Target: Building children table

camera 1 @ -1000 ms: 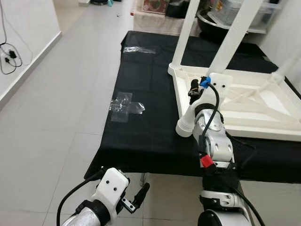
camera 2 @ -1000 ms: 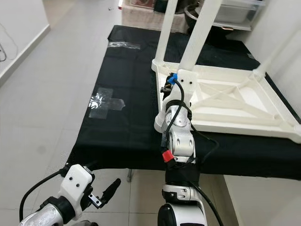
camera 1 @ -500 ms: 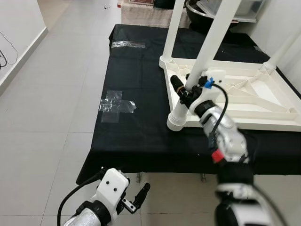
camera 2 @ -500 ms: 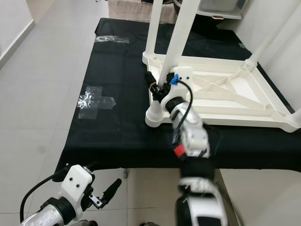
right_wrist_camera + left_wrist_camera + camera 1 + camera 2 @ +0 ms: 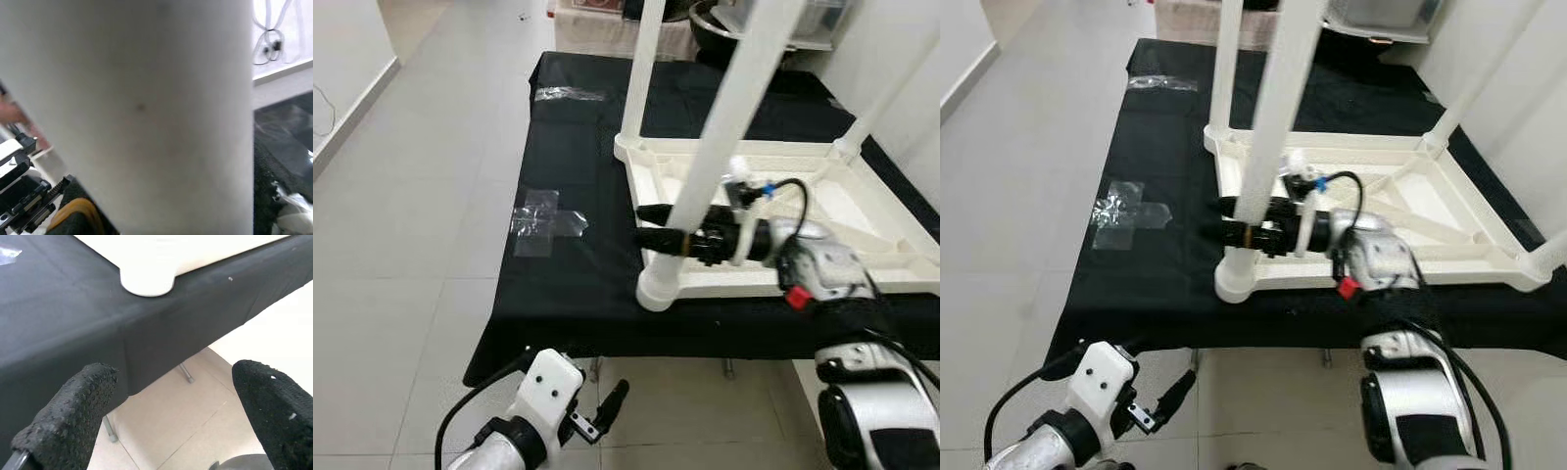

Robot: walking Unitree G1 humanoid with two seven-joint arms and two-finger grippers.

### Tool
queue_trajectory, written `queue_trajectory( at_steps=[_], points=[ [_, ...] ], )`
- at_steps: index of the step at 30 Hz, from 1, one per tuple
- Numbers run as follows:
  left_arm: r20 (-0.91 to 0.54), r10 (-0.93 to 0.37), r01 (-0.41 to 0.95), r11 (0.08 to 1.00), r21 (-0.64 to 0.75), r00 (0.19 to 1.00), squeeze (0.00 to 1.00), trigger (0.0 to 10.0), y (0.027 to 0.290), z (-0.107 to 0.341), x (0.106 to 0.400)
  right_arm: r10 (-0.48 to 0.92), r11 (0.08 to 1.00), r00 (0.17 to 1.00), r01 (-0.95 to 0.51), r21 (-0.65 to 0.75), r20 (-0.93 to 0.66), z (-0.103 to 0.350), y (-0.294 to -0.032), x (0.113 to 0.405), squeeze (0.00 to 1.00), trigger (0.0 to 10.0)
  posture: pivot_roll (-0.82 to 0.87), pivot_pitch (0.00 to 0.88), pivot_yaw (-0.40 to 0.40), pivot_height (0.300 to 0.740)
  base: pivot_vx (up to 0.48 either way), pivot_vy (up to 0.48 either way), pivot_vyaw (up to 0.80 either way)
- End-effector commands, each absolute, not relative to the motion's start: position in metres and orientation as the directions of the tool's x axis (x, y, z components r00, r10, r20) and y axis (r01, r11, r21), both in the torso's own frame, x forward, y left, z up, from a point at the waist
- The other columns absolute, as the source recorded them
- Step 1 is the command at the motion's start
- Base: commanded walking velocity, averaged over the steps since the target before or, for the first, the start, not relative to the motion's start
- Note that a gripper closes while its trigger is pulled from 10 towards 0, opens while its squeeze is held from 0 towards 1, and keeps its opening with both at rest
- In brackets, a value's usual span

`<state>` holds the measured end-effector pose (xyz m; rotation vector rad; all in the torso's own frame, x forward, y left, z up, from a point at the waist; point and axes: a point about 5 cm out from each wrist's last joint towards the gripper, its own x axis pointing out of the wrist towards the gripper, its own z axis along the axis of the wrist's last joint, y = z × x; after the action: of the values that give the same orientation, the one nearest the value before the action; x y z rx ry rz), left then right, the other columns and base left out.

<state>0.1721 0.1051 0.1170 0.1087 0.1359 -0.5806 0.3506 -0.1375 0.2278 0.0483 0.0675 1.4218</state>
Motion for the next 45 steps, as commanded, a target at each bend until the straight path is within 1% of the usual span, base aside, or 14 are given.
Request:
queue_trajectory(
  at_steps=[1, 2, 3, 11, 14, 19, 27, 31, 32, 34, 35, 40, 41, 45],
  points=[
    [-0.166, -0.540, 0.554, 0.830, 0.059, 0.826, 0.00, 10.0, 0.104, 0.115, 0.169, 0.994, 0.108, 0.108, -0.993, 0.047, -0.010, 0.233, -0.130, 0.354, 0.00, 8.8, 0.14, 0.106, -0.153, 0.740, 0.000, 0.000, 0.00],
    [-0.166, -0.540, 0.554, 0.830, 0.059, 0.826, 0.00, 10.0, 0.104, 0.115, 0.169, 0.994, 0.108, 0.108, -0.993, 0.047, -0.010, 0.233, -0.130, 0.354, 0.00, 8.8, 0.14, 0.106, -0.153, 0.740, 0.000, 0.000, 0.00],
    [-0.166, -0.540, 0.555, 0.830, 0.059, 0.825, 0.00, 10.0, 0.103, 0.115, 0.168, 0.993, 0.119, 0.120, -0.992, 0.039, 0.017, 0.236, -0.125, 0.357, 0.00, 0.0, 0.15, 0.105, -0.156, 0.740, 0.000, 0.000, 0.00],
    [-0.170, -0.543, 0.559, 0.827, 0.065, 0.822, 0.00, 10.0, 0.104, 0.115, 0.166, 0.907, 0.402, 0.402, -0.915, 0.027, 0.129, 0.246, -0.120, 0.375, 0.00, 0.0, 0.14, 0.098, -0.154, 0.740, 0.000, 0.000, 0.00],
    [-0.172, -0.548, 0.564, 0.824, 0.059, 0.819, 0.00, 10.0, 0.104, 0.114, 0.167, 0.660, 0.744, 0.745, -0.666, 0.056, 0.099, 0.239, -0.129, 0.389, 0.00, 0.0, 0.13, 0.096, -0.140, 0.740, 0.000, 0.000, 0.00],
    [-0.175, -0.553, 0.569, 0.820, 0.056, 0.814, 0.00, 10.0, 0.105, 0.113, 0.168, 0.209, 0.974, 0.977, -0.212, 0.074, 0.052, 0.224, -0.156, 0.389, 0.00, 0.0, 0.12, 0.097, -0.137, 0.740, 0.000, 0.000, 0.00],
    [-0.176, -0.556, 0.572, 0.818, 0.055, 0.812, 0.00, 10.0, 0.104, 0.112, 0.170, -0.256, 0.958, 0.967, 0.251, 0.138, 0.012, 0.213, -0.141, 0.352, 0.00, 0.0, 0.12, 0.101, -0.138, 0.740, 0.000, 0.000, 0.00],
    [-0.175, -0.553, 0.570, 0.819, 0.061, 0.814, 0.00, 10.0, 0.104, 0.113, 0.170, -0.274, 0.949, 0.962, 0.271, 0.162, -0.002, 0.213, -0.130, 0.349, 0.00, 0.0, 0.13, 0.101, -0.140, 0.740, 0.000, 0.000, 0.00],
    [-0.174, -0.551, 0.568, 0.821, 0.063, 0.816, 0.00, 10.0, 0.104, 0.113, 0.170, -0.232, 0.956, 0.973, 0.229, 0.184, -0.005, 0.213, -0.121, 0.350, 0.00, 10.0, 0.13, 0.101, -0.139, 0.740, 0.000, 0.000, 0.00],
    [-0.173, -0.548, 0.564, 0.823, 0.063, 0.818, 0.00, 10.0, 0.104, 0.113, 0.170, -0.077, 0.966, 0.995, 0.058, 0.252, 0.065, 0.218, -0.105, 0.353, 0.13, 10.0, 0.13, 0.102, -0.140, 0.740, 0.000, 0.000, 0.00],
    [-0.172, -0.548, 0.564, 0.823, 0.062, 0.819, 0.00, 10.0, 0.104, 0.114, 0.169, -0.034, 0.972, 0.994, 0.008, 0.236, 0.108, 0.221, -0.103, 0.353, 1.00, 10.0, 0.12, 0.104, -0.137, 0.740, 0.000, 0.000, 0.00],
    [-0.171, -0.550, 0.566, 0.822, 0.058, 0.817, 0.00, 10.0, 0.104, 0.113, 0.169, 0.069, 0.984, 0.979, -0.099, 0.149, 0.192, 0.227, -0.111, 0.352, 1.00, 10.0, 0.12, 0.104, -0.141, 0.740, 0.000, 0.000, 0.00],
    [-0.172, -0.551, 0.567, 0.822, 0.056, 0.817, 0.00, 10.0, 0.104, 0.113, 0.169, 0.291, 0.937, 0.933, -0.323, 0.136, 0.214, 0.228, -0.111, 0.353, 0.00, 10.0, 0.12, 0.105, -0.141, 0.740, 0.000, 0.000, 0.00],
    [-0.171, -0.551, 0.567, 0.822, 0.054, 0.816, 0.00, 10.0, 0.104, 0.113, 0.170, 0.514, 0.847, 0.846, -0.527, 0.073, 0.145, 0.223, -0.118, 0.356, 0.00, 10.0, 0.12, 0.106, -0.140, 0.740, 0.000, 0.000, 0.00]
  ],
)
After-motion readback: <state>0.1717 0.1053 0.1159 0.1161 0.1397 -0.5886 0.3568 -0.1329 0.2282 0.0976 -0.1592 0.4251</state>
